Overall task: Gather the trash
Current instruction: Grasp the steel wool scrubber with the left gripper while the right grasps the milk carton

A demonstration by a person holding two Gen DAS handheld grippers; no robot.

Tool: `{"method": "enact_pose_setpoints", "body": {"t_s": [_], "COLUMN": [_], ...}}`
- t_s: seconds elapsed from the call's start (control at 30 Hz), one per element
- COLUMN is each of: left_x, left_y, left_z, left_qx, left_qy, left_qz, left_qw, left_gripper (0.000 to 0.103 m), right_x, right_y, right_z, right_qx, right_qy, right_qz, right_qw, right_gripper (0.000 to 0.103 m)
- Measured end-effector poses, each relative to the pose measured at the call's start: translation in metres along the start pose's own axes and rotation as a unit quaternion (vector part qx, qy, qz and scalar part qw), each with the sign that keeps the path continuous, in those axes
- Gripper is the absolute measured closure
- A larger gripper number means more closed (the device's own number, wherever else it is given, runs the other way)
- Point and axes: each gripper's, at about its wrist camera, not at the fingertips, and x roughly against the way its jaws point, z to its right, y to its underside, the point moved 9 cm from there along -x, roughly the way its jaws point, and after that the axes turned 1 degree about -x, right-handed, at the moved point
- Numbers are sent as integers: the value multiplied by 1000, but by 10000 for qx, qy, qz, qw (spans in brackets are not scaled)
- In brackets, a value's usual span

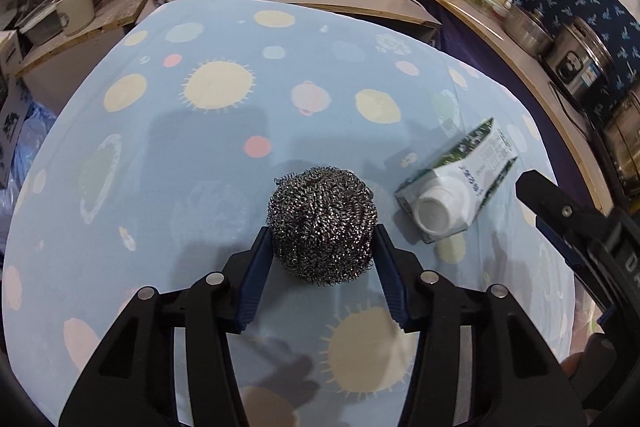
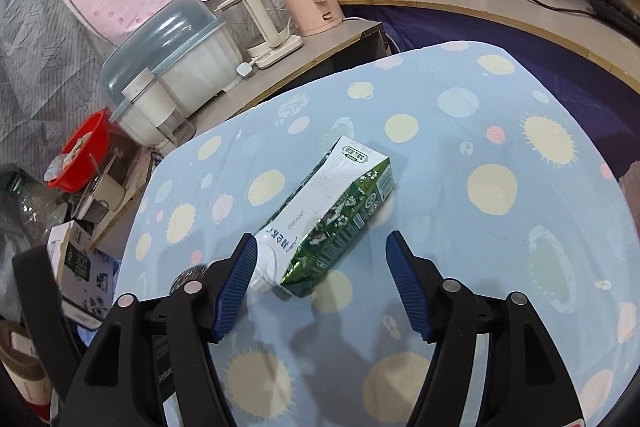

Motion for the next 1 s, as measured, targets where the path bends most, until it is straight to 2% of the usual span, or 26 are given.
{"method": "enact_pose_setpoints", "body": {"t_s": [0.43, 0.6, 0.7, 0.83, 1.0], "left_x": [13, 8, 6, 7, 10], "left_y": [-9, -12, -12, -10, -3], "left_z": [-44, -47, -47, -45, -34], "left_qx": [372, 345, 303, 305, 231], "left_qy": [-234, -263, -242, -164, -54], "left_qz": [82, 74, 61, 42, 13], "left_qw": [9990, 9990, 9992, 9994, 9997], "left_gripper": [55, 55, 55, 55, 55], "right_x": [-52, -66, -70, -63, -38], "right_y": [2, 6, 16, 27, 39], "right_z": [-16, -21, -18, -9, 17], "right_qx": [-592, -464, -364, -147, -205], "right_qy": [519, 840, 844, 802, 642], "right_qz": [-277, -313, -427, -459, -365], "right_qw": [9965, 9949, 9949, 9956, 9971], "right_gripper": [34, 31, 36, 47, 48]}}
